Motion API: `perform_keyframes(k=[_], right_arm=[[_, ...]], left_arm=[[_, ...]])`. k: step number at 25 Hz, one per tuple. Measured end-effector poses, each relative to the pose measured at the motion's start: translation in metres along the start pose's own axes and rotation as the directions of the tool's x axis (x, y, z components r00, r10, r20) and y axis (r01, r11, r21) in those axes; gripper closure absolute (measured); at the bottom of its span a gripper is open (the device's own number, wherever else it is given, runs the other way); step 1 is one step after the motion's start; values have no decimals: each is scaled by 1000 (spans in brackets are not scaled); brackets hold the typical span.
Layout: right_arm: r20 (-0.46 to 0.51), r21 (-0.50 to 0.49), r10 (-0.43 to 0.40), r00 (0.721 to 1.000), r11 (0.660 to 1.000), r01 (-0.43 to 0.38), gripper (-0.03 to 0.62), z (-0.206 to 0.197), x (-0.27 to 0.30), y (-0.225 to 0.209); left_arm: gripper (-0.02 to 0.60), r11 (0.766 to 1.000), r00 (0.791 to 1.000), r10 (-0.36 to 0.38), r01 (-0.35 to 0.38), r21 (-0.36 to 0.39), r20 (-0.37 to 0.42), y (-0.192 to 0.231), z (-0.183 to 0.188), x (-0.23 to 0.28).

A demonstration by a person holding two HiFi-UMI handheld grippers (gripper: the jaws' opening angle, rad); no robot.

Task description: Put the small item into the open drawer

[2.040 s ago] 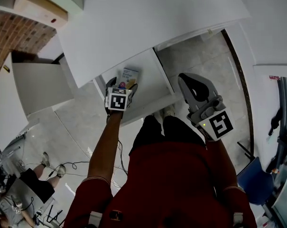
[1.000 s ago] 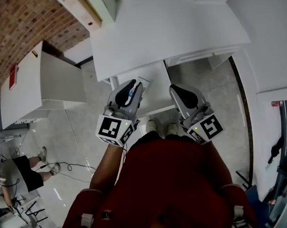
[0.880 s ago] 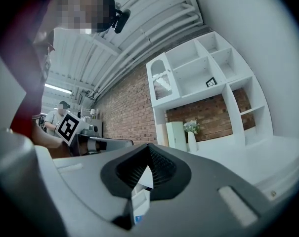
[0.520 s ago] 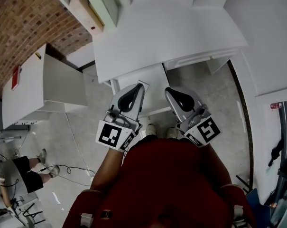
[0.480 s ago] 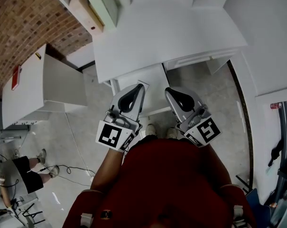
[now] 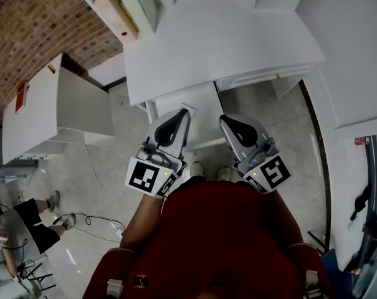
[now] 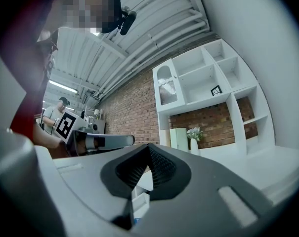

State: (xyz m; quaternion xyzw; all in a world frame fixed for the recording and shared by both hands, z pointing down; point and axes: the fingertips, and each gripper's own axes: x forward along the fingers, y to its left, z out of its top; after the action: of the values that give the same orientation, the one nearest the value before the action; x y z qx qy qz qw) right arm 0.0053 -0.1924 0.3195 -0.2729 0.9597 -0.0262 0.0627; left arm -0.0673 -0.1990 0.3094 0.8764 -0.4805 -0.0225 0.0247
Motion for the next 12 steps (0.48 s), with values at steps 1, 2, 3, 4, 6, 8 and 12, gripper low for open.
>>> perform_keyframes(k=[1,2,3,4,6,8,12], right_arm=[[1,0,0,1000,1000,0,583,0,0,0],[2,0,1,1000,1000,-1,583,0,1,1],[2,0,1,1000,1000,-1,583,0,1,2],[3,-1,2,1000,1000,-2,583,0,1,3],[3,-2,3,1000,1000,-3,583,0,2,4],[2,-2,2,1000,1000,-2,583,0,2,4],[1,-3,2,1000,1000,-2,583,0,3,5]], left_arm=[[578,1000,1000,2,-2,0,1,1,0,-1],[578,1000,1000,3,-3,0,1,1,0,-2],[578,1000,1000,5,-5,0,2,2,0,-3],[578,1000,1000,7,-7,0,4,2,1,-4],[578,1000,1000,10,-10,-1,6,4,1,-5],[578,1000,1000,12,-12,-3,6,4,1,-6],[578,1000,1000,16,-16,-6,5,6,0,-8]])
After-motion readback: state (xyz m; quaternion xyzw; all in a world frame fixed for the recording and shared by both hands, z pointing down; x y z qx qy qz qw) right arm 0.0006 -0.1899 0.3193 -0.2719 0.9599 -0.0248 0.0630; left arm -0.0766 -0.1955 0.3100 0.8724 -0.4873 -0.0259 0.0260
